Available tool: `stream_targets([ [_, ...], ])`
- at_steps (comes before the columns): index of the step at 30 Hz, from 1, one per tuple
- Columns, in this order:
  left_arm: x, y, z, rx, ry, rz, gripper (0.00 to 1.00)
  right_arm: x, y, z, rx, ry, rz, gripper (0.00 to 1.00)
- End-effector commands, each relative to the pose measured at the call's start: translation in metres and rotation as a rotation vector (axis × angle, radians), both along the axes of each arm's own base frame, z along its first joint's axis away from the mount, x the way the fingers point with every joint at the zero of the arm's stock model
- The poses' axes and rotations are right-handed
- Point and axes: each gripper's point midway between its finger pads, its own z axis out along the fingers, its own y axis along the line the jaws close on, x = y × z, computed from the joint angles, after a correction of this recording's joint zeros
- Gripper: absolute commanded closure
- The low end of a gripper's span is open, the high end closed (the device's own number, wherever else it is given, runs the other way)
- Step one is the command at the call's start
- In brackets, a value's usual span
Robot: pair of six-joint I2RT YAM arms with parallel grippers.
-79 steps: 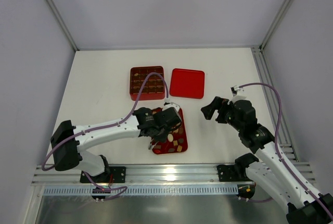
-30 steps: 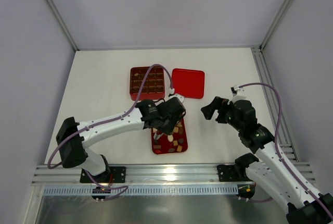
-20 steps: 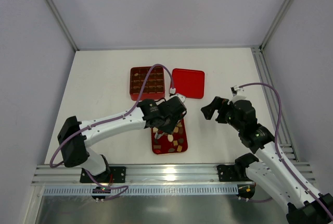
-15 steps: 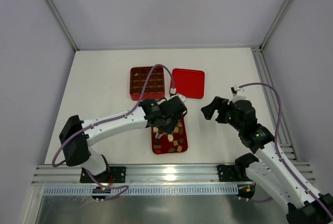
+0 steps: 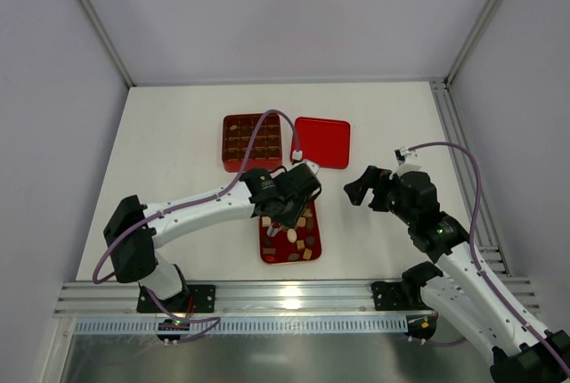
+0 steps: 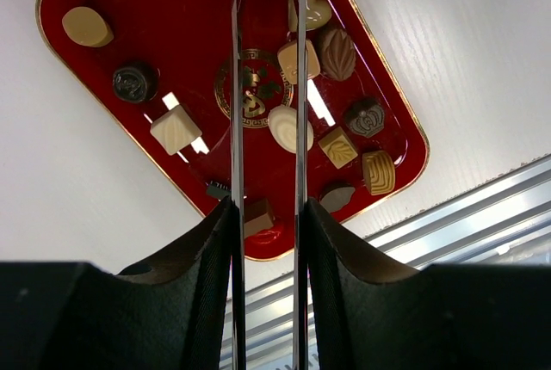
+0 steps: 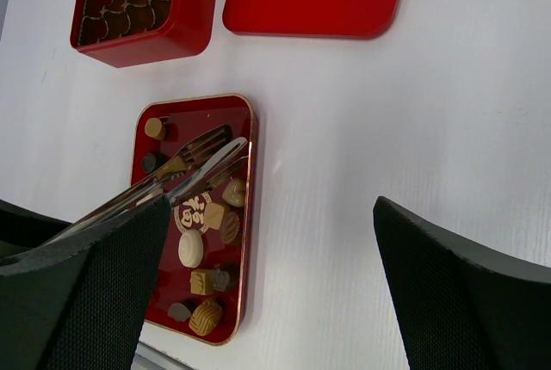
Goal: Pack the chocolate
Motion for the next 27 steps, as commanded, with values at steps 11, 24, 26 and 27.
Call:
stream_targets([
  [11, 0.009, -0.009, 0.007, -0.04, -0.022, 0.002, 0.67, 0.003, 0.0, 0.01, 0.018, -0.038, -0.008, 0.0],
  [24, 0.012, 0.007, 0.03, -0.057, -0.066, 0.027, 0.71, 0.004, 0.002, 0.013, 0.02, -0.041, -0.003, 0.0],
  [26, 0.012, 0.009, 0.032, -0.054, -0.069, 0.032, 0.71, 0.005, 0.003, 0.013, 0.021, -0.04, -0.002, 0.0],
  [27, 0.012, 0.01, 0.034, -0.057, -0.07, 0.033, 0.72, 0.005, 0.003, 0.013, 0.02, -0.041, -0.002, 0.0],
])
